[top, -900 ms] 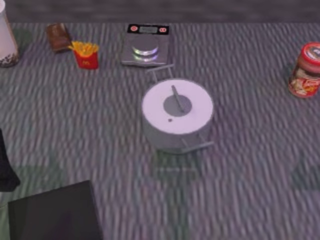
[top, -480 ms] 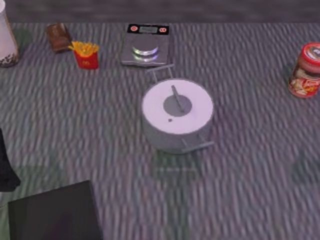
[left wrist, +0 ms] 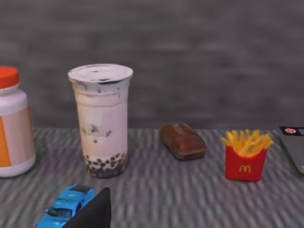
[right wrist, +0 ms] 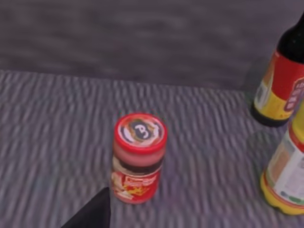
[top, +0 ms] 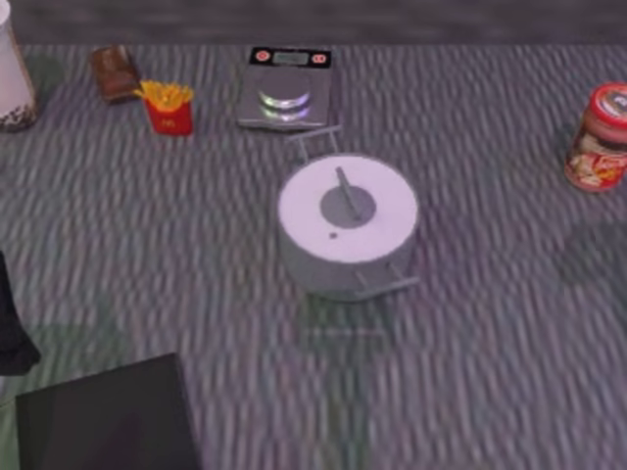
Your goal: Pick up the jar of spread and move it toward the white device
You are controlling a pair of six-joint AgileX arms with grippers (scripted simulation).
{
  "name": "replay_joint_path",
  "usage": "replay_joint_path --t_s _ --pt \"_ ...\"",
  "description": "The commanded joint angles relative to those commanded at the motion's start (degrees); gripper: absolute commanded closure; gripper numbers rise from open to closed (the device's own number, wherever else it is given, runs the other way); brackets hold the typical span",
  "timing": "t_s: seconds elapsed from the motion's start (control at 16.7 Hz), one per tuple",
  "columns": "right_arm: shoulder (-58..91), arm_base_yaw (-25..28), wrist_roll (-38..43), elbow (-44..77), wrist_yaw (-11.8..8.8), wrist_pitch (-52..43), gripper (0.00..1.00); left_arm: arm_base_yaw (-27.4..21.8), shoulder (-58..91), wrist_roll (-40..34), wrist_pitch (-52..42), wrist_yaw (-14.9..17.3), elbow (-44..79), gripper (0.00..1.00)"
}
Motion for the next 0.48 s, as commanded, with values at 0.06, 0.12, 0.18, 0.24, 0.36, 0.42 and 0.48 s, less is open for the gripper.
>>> replay_joint_path --t_s 0.06,0.12,0.18,0.24,0.36,0.42,0.48 --pt "5.4 0.0 -0.8 5.7 0.0 -3.3 0.00 0.0 0.0 0.0 0.0 0.0 0.0 0.00" --pt "11.1 -0.1 -1.7 11.6 0.0 -6.7 0.00 0.0 0.0 0.0 0.0 0.0 0.0 0.00" --pt "16.9 -0.1 -2.5 17.7 -0.1 -10.2 0.00 0.0 0.0 0.0 0.0 0.0 0.0 0.00" --pt "22.8 -0.1 -3.4 23.8 -0.1 -13.8 0.00 0.0 0.0 0.0 0.0 0.0 0.0 0.00" --pt "34.9 0.0 -5.1 36.4 -0.3 -21.0 0.00 0.0 0.0 0.0 0.0 0.0 0.0 0.00" --pt "41.0 0.1 -6.0 42.7 -0.4 -24.7 0.00 0.0 0.0 0.0 0.0 0.0 0.0 0.00" --pt "47.1 0.1 -6.8 49.0 -0.6 -28.3 0.00 0.0 0.0 0.0 0.0 0.0 0.0 0.00"
